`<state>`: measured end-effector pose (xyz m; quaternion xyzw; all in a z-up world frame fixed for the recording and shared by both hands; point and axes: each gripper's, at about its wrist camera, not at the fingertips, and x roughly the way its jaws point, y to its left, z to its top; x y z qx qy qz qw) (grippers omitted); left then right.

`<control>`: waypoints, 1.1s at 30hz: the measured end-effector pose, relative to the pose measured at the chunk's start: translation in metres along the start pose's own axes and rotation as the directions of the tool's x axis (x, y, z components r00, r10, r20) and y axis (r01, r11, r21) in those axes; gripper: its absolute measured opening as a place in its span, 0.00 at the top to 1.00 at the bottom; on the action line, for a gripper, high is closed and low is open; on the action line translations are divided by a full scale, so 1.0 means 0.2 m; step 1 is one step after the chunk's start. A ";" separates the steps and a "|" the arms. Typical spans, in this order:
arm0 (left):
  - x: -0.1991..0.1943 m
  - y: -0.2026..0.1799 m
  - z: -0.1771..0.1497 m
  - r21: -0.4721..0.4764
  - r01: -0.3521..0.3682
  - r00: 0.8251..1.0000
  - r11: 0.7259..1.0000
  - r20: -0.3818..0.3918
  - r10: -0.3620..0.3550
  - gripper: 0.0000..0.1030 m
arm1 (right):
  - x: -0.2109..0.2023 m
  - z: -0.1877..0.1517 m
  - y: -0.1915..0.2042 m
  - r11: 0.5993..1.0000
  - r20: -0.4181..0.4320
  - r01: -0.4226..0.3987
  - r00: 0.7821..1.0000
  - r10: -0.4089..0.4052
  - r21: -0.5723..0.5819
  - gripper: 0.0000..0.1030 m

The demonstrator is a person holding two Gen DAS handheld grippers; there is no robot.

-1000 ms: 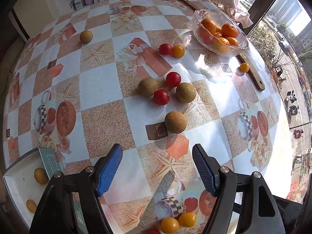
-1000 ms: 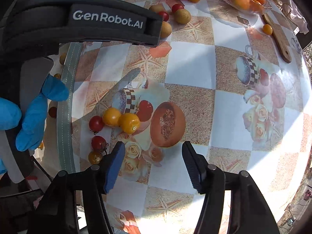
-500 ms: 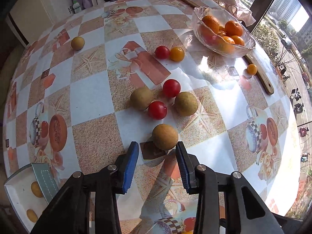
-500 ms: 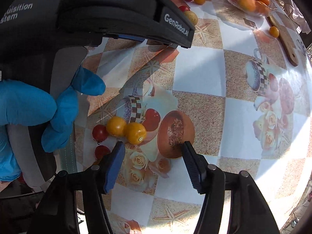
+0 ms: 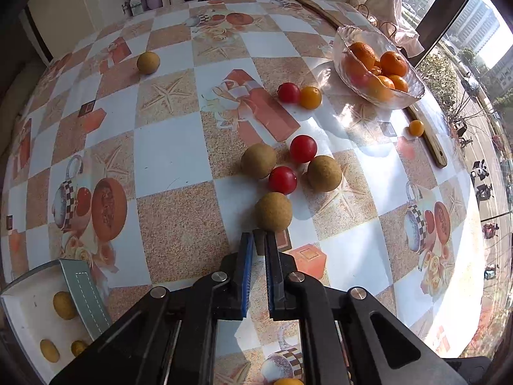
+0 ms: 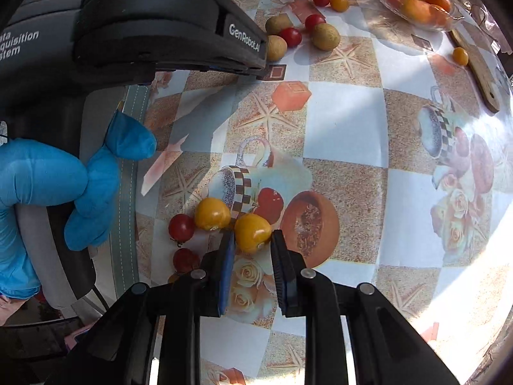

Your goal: Organize fruits

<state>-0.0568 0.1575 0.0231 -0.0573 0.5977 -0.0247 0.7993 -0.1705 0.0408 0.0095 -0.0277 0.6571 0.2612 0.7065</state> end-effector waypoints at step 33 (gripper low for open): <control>0.04 -0.02 0.05 -0.013 -0.049 0.999 0.999 0.024 0.049 0.75 | -0.10 0.03 -0.18 0.996 -0.001 0.006 1.000 -0.006 0.086 0.76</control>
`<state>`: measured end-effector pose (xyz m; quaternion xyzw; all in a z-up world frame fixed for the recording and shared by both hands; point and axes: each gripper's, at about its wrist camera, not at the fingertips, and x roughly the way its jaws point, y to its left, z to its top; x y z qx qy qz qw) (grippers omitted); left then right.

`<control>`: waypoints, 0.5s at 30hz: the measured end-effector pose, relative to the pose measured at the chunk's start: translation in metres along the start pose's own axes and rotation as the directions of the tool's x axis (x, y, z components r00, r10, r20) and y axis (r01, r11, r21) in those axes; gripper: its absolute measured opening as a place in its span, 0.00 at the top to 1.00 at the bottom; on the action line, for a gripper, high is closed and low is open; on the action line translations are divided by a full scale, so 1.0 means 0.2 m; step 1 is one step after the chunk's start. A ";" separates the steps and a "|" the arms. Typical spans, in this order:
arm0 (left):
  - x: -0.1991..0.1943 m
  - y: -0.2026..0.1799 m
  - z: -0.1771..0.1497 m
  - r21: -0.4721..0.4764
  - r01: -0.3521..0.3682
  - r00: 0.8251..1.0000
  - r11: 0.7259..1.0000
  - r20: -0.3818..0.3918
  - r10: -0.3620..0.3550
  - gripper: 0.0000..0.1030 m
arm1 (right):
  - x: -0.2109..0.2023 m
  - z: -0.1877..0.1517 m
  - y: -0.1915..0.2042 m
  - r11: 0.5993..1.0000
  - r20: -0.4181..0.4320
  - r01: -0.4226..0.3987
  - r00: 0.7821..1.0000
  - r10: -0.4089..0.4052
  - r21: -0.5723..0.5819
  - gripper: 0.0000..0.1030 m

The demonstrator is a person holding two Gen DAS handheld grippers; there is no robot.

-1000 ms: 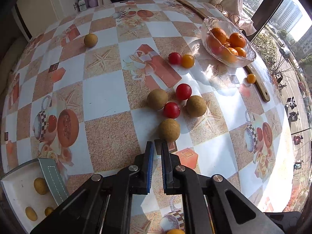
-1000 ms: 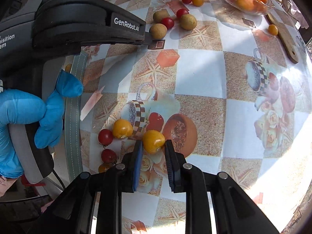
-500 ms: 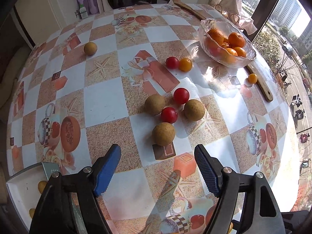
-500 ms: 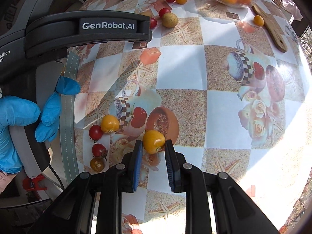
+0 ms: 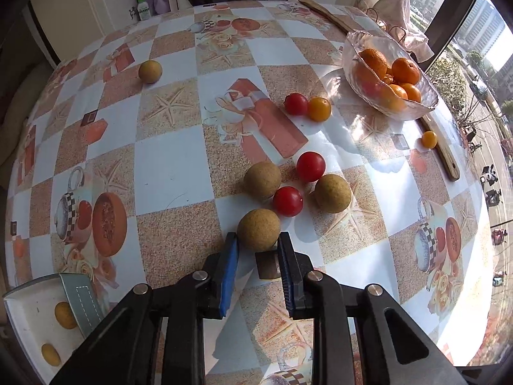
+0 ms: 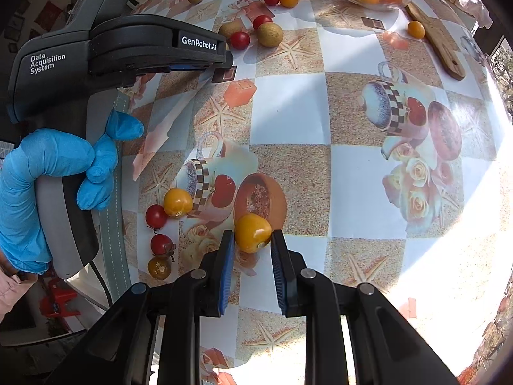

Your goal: Organize fruits

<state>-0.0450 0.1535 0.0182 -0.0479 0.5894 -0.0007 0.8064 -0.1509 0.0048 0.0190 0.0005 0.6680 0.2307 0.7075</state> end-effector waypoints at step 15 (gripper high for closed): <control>-0.30 0.05 -0.17 -0.001 0.019 0.998 1.000 0.066 -0.019 0.75 | -0.13 0.05 0.03 1.000 0.015 0.017 1.000 -0.017 -0.005 0.76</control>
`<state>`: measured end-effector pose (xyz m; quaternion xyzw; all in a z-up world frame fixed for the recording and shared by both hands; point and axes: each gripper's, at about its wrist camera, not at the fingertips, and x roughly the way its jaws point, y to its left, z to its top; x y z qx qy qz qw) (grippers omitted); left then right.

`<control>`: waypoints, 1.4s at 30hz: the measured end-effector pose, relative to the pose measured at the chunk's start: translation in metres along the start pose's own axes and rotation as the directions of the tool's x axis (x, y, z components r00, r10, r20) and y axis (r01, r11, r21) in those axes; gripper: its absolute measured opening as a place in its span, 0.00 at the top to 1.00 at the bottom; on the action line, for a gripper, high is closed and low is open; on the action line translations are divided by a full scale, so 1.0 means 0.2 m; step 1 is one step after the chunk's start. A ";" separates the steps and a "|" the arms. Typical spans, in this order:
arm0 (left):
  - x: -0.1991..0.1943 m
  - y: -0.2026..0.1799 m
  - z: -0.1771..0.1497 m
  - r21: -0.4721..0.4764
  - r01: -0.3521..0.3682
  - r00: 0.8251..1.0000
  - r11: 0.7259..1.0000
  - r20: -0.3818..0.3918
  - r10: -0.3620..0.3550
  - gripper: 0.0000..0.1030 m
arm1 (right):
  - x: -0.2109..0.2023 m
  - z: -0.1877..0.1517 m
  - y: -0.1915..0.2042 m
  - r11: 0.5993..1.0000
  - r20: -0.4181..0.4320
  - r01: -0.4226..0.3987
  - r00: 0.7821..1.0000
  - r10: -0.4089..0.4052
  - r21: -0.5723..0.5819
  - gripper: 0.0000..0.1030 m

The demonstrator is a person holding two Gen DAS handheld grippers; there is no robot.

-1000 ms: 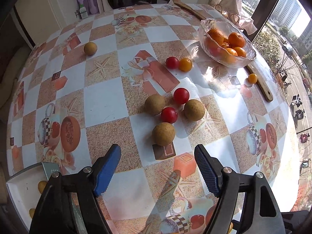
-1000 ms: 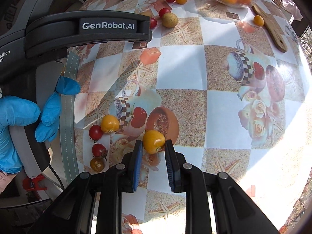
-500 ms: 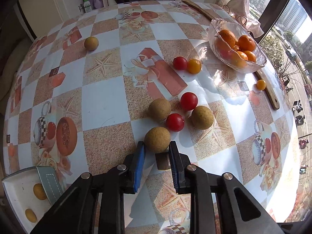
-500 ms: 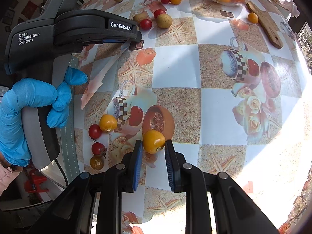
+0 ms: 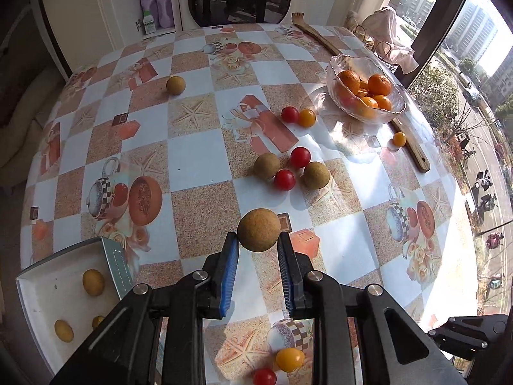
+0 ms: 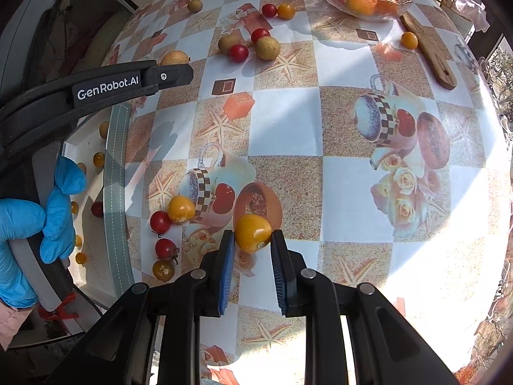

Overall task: Organize fruits
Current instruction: 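Carry the brown fruit and yellow tomato over the white tray with both tools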

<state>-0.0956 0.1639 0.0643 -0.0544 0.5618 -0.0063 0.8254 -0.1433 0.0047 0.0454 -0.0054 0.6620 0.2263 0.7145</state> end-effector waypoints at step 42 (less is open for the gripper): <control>-0.24 0.85 -0.87 -0.374 -0.199 0.979 0.906 -0.120 0.165 0.75 | 0.35 0.26 1.06 0.923 -0.151 -0.069 0.988 0.012 -0.378 0.76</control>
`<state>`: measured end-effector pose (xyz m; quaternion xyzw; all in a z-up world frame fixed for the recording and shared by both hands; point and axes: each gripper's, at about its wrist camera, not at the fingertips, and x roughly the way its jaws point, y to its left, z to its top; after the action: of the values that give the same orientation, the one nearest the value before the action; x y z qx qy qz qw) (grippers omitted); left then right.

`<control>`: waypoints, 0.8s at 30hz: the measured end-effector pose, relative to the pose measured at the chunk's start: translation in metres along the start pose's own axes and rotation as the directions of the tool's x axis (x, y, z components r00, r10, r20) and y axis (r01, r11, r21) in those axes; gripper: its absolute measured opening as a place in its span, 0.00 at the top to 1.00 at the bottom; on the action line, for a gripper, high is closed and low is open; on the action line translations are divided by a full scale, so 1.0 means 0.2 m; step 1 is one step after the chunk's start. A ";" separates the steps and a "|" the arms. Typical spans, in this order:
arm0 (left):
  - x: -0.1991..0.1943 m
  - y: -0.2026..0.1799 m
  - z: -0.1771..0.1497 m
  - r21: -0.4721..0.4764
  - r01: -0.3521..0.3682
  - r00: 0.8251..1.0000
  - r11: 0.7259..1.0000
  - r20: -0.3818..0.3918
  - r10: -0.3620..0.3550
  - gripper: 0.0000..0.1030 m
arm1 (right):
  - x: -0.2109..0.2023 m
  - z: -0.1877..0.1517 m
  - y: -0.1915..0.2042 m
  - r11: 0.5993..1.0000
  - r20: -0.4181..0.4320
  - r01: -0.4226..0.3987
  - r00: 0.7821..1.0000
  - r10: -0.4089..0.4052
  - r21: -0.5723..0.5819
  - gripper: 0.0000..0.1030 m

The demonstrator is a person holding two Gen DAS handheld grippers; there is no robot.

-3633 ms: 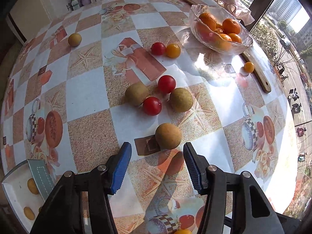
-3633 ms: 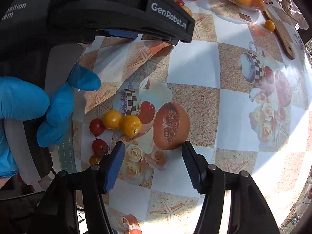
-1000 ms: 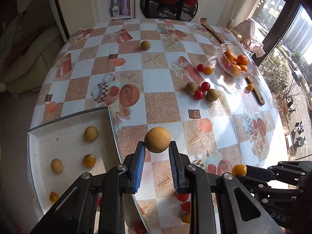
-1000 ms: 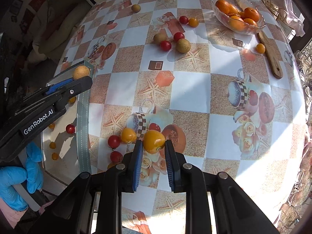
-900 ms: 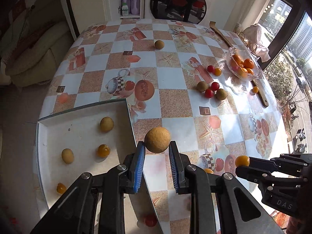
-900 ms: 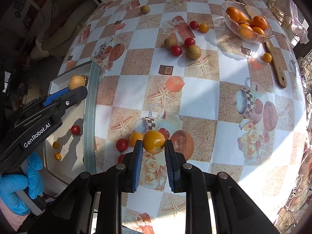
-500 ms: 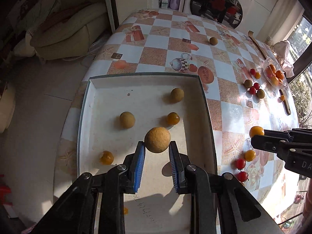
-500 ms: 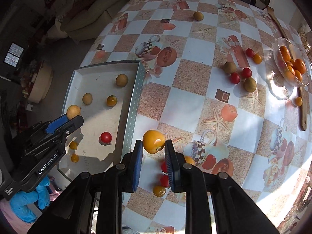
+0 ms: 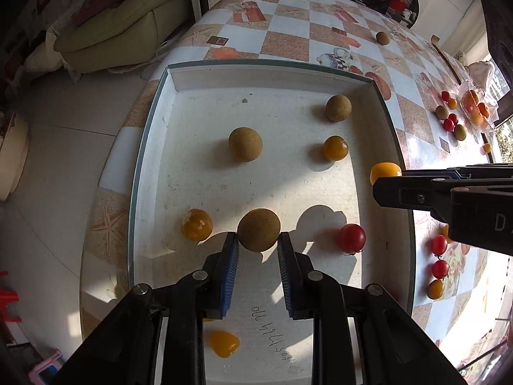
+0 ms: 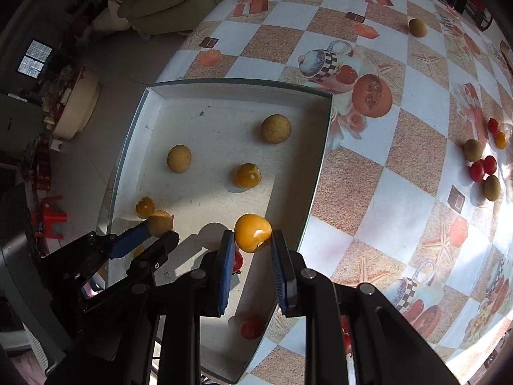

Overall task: Organize fruits
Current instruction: 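Carry the brown fruit and yellow tomato over the white tray with both tools, then open both tools to release the brown fruit and yellow tomato into the tray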

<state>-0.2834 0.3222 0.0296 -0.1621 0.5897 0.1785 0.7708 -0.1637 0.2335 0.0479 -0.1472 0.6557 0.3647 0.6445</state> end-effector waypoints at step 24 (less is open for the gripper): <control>0.06 -0.05 -0.03 0.039 -0.014 0.999 0.999 -0.037 0.015 0.74 | 0.26 0.09 0.13 0.997 -0.095 0.067 0.993 -0.070 -0.037 0.74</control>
<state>-0.2809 0.3121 0.0160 -0.1461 0.6083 0.1696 0.7615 -0.1736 0.2786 0.0085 -0.1979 0.6744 0.3459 0.6215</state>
